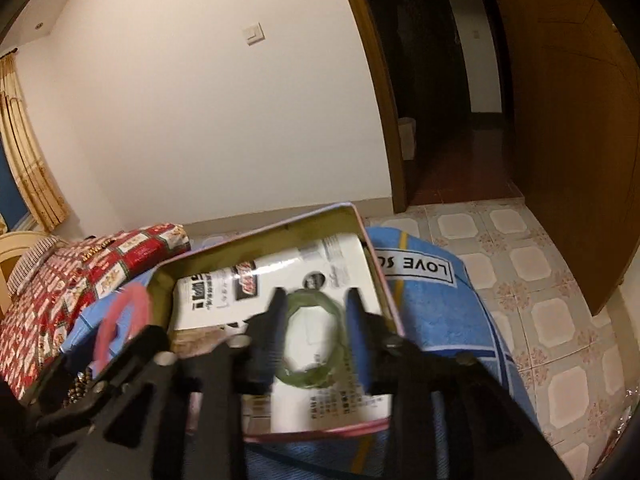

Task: Organize jewelry

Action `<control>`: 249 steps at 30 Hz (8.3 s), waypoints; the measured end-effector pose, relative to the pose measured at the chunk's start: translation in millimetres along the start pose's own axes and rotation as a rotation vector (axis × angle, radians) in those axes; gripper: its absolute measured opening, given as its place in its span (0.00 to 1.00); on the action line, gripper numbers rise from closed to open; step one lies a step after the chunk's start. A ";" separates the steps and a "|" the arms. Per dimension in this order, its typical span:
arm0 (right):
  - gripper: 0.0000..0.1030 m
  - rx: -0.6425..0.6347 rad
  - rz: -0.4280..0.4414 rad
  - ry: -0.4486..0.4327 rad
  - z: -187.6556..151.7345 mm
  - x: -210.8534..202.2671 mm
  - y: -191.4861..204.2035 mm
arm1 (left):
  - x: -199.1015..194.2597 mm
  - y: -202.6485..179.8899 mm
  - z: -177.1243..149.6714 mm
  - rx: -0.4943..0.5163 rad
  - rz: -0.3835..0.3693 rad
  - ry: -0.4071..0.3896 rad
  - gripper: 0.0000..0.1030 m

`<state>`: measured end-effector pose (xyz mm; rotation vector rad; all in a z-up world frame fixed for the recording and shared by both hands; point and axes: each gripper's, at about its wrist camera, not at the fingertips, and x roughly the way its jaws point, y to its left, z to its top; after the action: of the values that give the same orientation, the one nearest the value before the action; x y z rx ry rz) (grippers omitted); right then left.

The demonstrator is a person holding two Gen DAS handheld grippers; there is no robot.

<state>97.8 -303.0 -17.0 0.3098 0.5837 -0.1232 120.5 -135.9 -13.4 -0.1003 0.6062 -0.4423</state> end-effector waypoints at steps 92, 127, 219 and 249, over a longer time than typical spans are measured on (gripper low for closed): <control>0.46 -0.684 0.375 0.348 -125.8 -13.0 185.9 | -177.4 179.8 -60.3 -0.197 0.448 -0.105 0.82; 0.40 -0.390 0.236 0.092 -98.2 -51.6 142.8 | -94.6 148.5 -57.6 -0.046 0.233 0.186 0.30; 0.72 0.286 -0.068 -0.211 -13.5 -49.2 -8.1 | -79.4 27.7 -28.2 0.066 0.208 -0.175 0.71; 0.78 -0.145 0.000 -0.194 -73.5 -84.8 94.4 | -161.5 93.8 -64.2 0.002 0.316 -0.135 0.71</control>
<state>8.2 -187.8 -3.9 0.1546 0.3977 -0.1084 0.6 20.5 -1.3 -0.0310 0.4781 -0.1289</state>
